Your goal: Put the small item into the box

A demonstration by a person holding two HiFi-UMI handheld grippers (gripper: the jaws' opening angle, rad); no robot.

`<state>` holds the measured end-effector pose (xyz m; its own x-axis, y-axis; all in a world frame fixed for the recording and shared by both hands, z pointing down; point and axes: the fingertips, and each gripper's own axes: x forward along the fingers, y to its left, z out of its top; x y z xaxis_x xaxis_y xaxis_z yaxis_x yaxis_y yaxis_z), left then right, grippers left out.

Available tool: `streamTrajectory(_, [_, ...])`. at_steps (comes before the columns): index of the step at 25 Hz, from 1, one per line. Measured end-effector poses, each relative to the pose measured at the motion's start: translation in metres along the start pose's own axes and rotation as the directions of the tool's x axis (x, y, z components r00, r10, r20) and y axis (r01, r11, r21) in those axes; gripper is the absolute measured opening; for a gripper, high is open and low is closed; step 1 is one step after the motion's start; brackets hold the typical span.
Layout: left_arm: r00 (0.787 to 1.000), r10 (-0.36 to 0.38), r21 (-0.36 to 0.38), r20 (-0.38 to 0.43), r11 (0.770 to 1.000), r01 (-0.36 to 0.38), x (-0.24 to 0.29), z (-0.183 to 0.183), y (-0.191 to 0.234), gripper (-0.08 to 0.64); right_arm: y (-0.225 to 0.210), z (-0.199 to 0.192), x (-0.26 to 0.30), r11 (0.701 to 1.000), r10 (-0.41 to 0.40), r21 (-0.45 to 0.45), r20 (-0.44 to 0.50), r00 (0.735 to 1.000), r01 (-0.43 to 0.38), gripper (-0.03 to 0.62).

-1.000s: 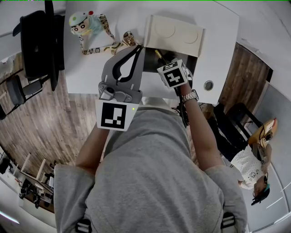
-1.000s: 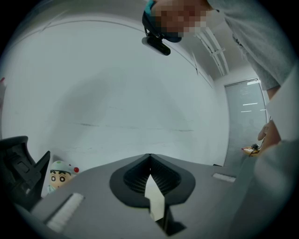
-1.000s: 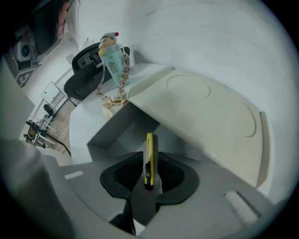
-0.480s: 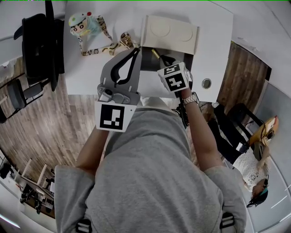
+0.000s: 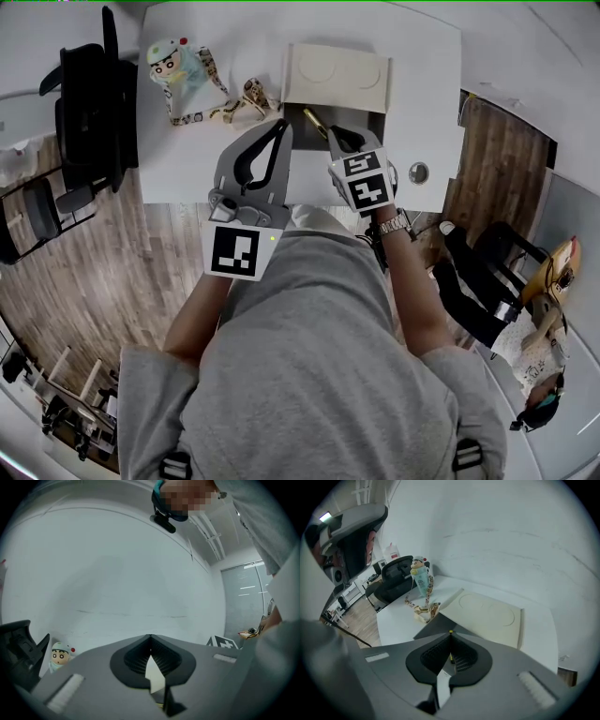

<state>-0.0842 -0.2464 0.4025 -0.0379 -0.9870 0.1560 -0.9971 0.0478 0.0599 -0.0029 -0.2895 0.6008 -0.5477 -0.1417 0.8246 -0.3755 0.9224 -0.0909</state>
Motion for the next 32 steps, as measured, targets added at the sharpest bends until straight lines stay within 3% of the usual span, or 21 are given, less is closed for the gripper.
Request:
streamTrajectory(7, [1.000, 0.009, 0.000, 0.025, 1.000, -0.009, -0.016, 0.012, -0.026, 0.003, 0.004, 0.004, -0.046, 0.998, -0.024, 0.055, 0.132, 0.991, 0.017, 0.015])
streamTrajectory(13, [0.998, 0.036, 0.000, 0.057, 0.999, -0.036, -0.038, 0.024, -0.047, 0.003, 0.006, 0.016, -0.103, 0.996, -0.075, 0.062, 0.299, 0.951, 0.059, 0.015])
streamTrajectory(19, [0.983, 0.061, 0.014, 0.173, 0.998, -0.065, -0.051, 0.050, -0.058, 0.003, 0.002, 0.041, -0.163, 0.991, -0.132, 0.084, 0.478, 0.869, 0.105, 0.015])
streamTrajectory(32, [0.972, 0.004, 0.060, 0.237, 0.998, -0.018, -0.077, 0.089, -0.107, 0.003, 0.015, 0.047, -0.278, 0.979, -0.204, 0.138, 0.721, 0.662, 0.150, 0.015])
